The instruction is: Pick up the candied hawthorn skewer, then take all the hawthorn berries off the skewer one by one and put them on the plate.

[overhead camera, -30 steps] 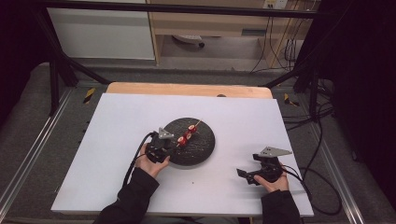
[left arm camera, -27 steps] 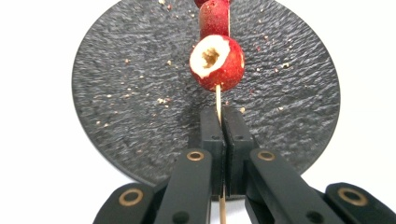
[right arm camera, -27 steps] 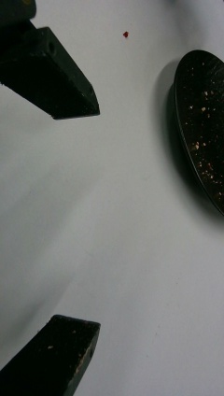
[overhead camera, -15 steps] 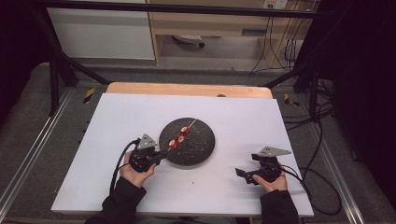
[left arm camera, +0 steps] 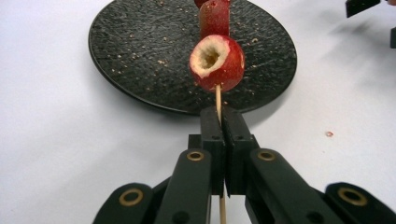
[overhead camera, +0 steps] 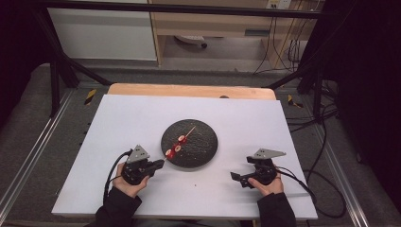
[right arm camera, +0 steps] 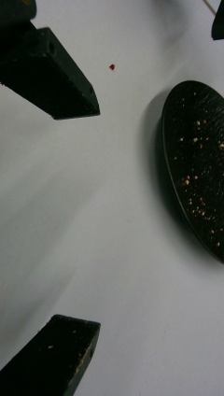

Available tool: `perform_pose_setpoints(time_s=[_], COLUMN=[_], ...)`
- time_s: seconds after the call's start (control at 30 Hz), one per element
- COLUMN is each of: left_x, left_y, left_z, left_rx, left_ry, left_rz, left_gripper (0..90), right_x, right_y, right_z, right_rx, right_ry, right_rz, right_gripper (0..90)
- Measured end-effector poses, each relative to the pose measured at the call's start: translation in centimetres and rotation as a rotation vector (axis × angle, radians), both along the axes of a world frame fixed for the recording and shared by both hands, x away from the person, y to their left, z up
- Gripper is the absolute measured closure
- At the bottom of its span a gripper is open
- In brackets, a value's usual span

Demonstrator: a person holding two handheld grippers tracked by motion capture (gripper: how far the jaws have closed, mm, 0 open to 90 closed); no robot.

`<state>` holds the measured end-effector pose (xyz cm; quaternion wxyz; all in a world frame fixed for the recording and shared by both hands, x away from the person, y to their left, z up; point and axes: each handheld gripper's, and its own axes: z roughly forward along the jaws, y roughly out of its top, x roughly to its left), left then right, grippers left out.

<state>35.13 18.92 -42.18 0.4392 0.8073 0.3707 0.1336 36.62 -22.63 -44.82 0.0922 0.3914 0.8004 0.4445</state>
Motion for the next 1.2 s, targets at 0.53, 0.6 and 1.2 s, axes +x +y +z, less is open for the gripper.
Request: perform_pose_setpoints(time_s=[0.53,0.6,1.2], left_x=[-1.1,-1.2,-1.9], left_y=[-0.7,-0.8,-1.5], left_z=[-0.5,-0.4,-0.3], left_rx=[-0.018,-0.016,-0.012], left_ry=[-0.015,-0.02,-0.042], left_rz=[-0.045,-0.047,-0.074], left_gripper=[88.1,88.0,88.0], right_x=[0.2,0.3,2.4], right_y=[4.0,4.2,10.4], right_z=[0.7,0.9,4.0], right_rx=[0.028,0.03,0.101], right_ry=[0.007,0.001,-0.04], right_rz=[0.019,0.022,0.053], right_gripper=[0.8,0.8,5.2])
